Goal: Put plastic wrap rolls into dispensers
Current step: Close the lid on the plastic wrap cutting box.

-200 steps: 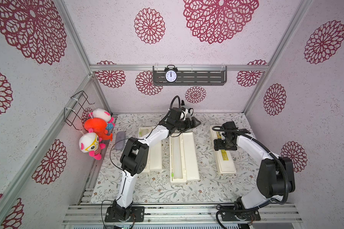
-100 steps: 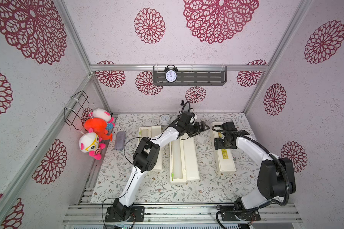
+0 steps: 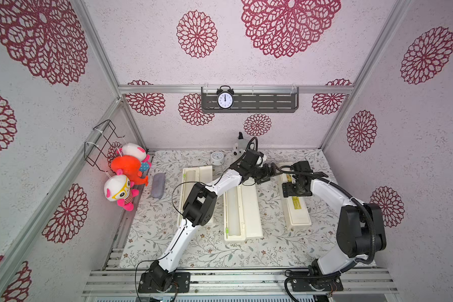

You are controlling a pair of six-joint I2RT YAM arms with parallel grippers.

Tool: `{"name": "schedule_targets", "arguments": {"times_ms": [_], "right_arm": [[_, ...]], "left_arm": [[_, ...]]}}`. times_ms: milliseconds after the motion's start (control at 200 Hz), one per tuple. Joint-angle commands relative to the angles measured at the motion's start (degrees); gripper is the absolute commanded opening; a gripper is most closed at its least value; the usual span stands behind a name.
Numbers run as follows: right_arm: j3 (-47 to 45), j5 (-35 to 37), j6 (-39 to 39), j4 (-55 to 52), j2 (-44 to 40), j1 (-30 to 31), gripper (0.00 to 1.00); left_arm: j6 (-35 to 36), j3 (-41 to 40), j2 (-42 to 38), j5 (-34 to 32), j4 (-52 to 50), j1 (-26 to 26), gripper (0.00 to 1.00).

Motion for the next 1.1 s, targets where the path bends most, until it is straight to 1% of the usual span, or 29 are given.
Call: {"name": "schedule_targets", "arguments": {"times_ms": [0, 275, 450, 666, 806, 971, 1096], "right_arm": [[-0.69, -0.77, -1.64, 1.74, 0.09, -1.39, 0.85], [-1.95, -2.49, -1.46, 3.23, 0.77, -2.16, 0.85], [-2.48, -2.73, -1.25, 3.12, 0.88, -2.43, 0.85], [-3.63, -2.04, 0.73, 3.96, -1.78, -2.25, 0.85], [-4.62, -1.06, 0.53, 5.26, -2.68, -2.06, 0.85], [-4.80, -1.89, 0.00, 6.41, -1.11, -2.05, 0.85], [-5.40, -0.73, -0.97, 7.24, 0.02, -2.21, 0.87]], "left_arm": [[-1.39, 2.18, 2.09, 0.71, -0.68, -1.00, 0.96], [-2.15, 5.49, 4.90, 1.56, -2.07, -2.30, 0.96], [-2.47, 6.89, 6.28, 1.94, -3.17, -3.14, 0.93], [-2.81, 7.13, 6.99, 2.38, -3.32, -3.80, 0.93], [-2.91, 7.13, 7.13, 2.56, -3.29, -3.87, 0.93], [-2.73, 7.02, 7.20, 2.63, -3.43, -3.87, 0.92], [-2.73, 6.83, 7.40, 3.15, -3.50, -3.98, 0.92]]}}
